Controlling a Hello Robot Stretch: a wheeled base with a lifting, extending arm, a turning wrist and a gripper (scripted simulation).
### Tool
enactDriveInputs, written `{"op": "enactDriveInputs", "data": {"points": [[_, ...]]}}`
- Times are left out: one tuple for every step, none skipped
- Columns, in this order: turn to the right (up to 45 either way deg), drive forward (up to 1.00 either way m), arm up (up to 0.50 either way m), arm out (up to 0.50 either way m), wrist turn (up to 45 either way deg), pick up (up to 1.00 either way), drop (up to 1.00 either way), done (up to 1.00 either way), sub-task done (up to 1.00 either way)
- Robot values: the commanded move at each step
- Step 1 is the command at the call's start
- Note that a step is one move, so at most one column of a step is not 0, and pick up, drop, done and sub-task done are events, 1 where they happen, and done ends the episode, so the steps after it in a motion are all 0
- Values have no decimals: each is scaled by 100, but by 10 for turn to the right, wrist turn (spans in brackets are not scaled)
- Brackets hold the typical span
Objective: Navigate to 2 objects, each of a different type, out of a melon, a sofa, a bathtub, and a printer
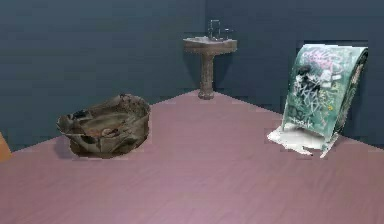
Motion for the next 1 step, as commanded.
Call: {"op": "enactDriveInputs", "data": {"points": [[0, 40, 0, 0, 0, 0, 0, 0, 0]]}}
